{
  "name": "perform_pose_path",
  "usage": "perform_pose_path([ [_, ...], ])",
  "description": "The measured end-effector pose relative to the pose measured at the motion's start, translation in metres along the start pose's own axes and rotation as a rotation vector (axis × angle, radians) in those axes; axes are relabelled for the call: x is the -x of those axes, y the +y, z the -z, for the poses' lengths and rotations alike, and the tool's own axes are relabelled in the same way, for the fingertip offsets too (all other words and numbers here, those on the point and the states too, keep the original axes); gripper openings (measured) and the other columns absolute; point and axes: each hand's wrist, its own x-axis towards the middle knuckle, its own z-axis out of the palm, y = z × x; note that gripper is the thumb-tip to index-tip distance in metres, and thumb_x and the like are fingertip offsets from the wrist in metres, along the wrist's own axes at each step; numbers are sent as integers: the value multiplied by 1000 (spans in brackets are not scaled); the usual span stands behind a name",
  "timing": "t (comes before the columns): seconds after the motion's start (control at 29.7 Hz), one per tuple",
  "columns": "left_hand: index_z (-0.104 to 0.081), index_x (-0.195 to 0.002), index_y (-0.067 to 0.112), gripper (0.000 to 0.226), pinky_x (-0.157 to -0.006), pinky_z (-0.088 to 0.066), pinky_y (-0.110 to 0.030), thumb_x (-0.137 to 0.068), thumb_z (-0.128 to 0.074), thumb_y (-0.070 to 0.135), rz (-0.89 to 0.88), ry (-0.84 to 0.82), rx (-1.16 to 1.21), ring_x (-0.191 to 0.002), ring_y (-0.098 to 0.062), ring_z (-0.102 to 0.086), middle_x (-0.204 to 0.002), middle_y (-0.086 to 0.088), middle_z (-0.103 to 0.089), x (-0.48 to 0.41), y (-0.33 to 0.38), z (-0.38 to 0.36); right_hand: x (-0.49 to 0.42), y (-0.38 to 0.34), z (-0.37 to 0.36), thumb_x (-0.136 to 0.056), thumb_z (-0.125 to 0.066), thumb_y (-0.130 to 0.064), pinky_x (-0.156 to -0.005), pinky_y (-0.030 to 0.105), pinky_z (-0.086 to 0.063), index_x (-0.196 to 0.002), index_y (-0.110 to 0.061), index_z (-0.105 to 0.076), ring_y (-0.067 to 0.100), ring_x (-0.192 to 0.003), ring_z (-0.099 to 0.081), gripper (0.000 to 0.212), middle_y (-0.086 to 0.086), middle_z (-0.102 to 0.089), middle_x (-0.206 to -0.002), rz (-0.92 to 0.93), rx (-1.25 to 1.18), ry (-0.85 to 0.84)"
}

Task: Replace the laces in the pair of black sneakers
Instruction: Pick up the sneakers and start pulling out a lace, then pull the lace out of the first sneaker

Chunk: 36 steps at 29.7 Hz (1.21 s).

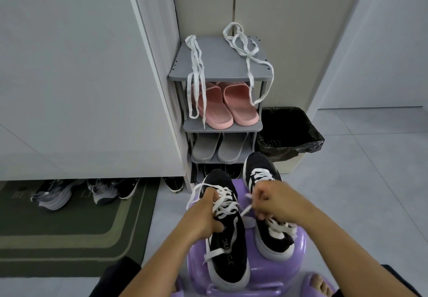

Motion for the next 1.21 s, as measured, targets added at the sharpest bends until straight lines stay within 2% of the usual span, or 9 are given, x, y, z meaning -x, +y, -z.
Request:
perform_pose_path([
  [0.13,-35,-113,20,49,-73,-47,-33,-77,-63,4,-31,23,14,-76,-19,-51,-97,-7,-57,1,-4,0,5,15,40,-80,-58,-9,-59,32,-46,-75,-13,-54,28,-67,-60,8,9,-66,-68,-110,57,690],
  [0.2,-35,-112,19,47,-68,-44,-30,-78,-63,2,-38,43,69,-74,-18,-49,-93,-5,-56,0,-5,-1,8,18,44,-84,-59,-10,-60,31,-44,-81,-11,-53,28,-65,-57,7,9,-65,-70,-44,-41,873],
  [0.3,-37,-109,19,45,-64,-41,-30,-77,-63,1,-34,71,125,-70,-18,-48,-88,-7,-56,-3,-6,-2,5,7,27,-86,-62,-12,-57,12,-41,-96,-15,-44,20,-69,-62,21,3,-67,-74,56,-226,705],
  [0.37,-38,-106,18,43,-63,-42,-30,-75,-62,0,-30,92,145,-69,-18,-48,-85,-6,-54,-5,-6,-4,0,2,4,-86,-63,-19,-57,14,-43,-103,-16,-37,16,-70,-63,30,0,-68,-76,23,-205,484],
  [0.51,-40,-105,16,41,-63,-43,-31,-75,-62,-1,-49,125,156,-69,-17,-47,-83,-2,-53,-8,-5,-6,1,-3,-30,-89,-58,-34,-68,32,-49,-79,-17,-46,18,-65,-59,23,5,-68,-74,-60,109,161],
  [0.61,-39,-106,16,41,-65,-44,-31,-76,-63,1,-57,113,112,-72,-18,-49,-88,-3,-55,-11,-2,-6,3,-4,-39,-94,-46,-37,-65,24,-45,-67,-15,-51,2,-46,-48,35,0,-62,-59,-56,191,42],
  [0.71,-39,-107,16,42,-69,-46,-32,-76,-64,2,-46,110,81,-75,-18,-52,-92,-2,-56,-14,0,-6,3,1,-45,-95,-49,-32,-47,12,-35,-72,-13,-54,2,-41,-51,30,-2,-61,-55,-67,-29,59],
  [0.84,-39,-104,19,43,-76,-49,-33,-74,-67,5,-25,123,81,-81,-20,-56,-93,1,-56,-18,0,-9,4,8,-45,-91,-57,-18,-38,15,-34,-76,-12,-55,7,-37,-48,17,0,-61,-53,-85,-382,92],
  [1.21,-38,-96,21,41,-64,-45,-33,-71,-63,0,-73,231,70,-69,-16,-46,-83,5,-49,-16,4,-13,3,-3,-30,-96,-47,-11,-38,16,-36,-77,-10,-47,2,-39,-46,19,-2,-58,-55,0,-586,349],
])
